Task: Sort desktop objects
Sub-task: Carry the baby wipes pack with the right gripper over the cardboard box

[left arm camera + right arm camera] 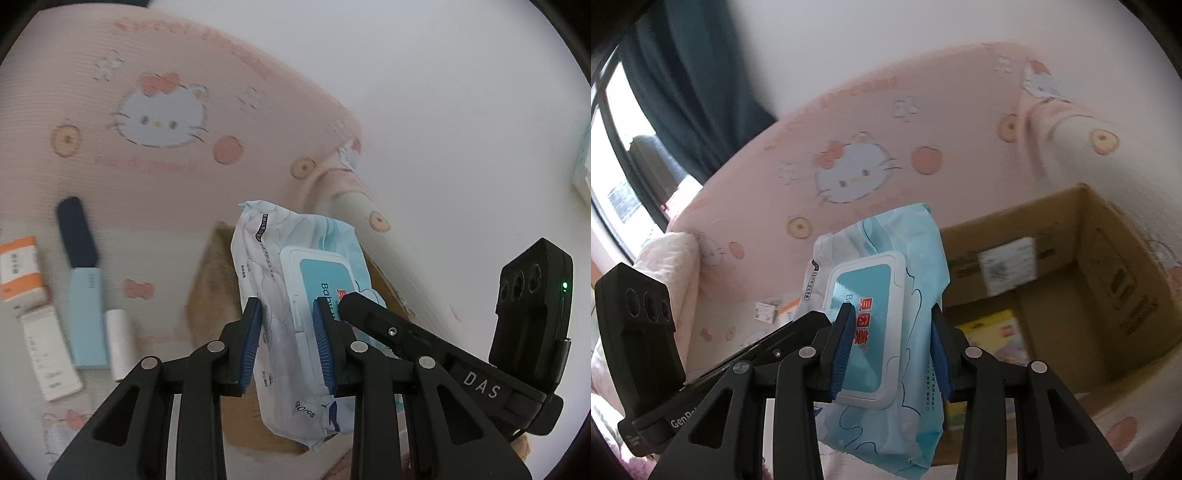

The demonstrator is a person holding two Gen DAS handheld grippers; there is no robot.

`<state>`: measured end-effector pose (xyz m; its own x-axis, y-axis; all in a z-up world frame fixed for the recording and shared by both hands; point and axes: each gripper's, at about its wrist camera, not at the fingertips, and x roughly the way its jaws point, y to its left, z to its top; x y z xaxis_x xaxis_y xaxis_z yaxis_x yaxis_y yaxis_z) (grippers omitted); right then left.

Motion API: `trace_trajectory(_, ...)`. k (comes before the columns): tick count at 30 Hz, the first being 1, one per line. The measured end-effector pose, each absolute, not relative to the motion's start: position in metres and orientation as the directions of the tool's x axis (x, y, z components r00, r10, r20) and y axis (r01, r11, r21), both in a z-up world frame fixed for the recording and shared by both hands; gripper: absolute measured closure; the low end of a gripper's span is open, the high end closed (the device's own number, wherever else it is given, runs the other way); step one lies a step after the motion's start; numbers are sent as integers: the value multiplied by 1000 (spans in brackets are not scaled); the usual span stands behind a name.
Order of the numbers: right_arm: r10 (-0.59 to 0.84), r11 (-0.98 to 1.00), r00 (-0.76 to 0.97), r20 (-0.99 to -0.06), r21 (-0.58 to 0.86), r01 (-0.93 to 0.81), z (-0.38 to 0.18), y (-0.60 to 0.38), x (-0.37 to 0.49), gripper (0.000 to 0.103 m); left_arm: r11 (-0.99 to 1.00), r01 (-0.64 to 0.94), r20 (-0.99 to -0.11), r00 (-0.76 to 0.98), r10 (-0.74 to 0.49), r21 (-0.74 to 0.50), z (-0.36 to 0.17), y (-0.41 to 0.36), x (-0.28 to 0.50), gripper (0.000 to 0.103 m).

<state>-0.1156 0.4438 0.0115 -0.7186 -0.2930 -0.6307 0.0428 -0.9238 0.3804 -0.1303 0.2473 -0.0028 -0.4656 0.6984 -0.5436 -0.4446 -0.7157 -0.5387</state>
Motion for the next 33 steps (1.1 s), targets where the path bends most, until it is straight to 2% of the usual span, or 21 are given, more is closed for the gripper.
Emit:
trace_trajectory(15, -325, -912, -587, -742, 409, -12, -37, 507, -136, 67, -762, -433, -674, -374, 637, -481, -43, 311, -135, 71)
trace_trajectory(33, -349, -913, -552, -757, 408, 17, -53, 502, -147, 67, -802, -436, -721, -385, 576, -408, -51, 312, -131, 72)
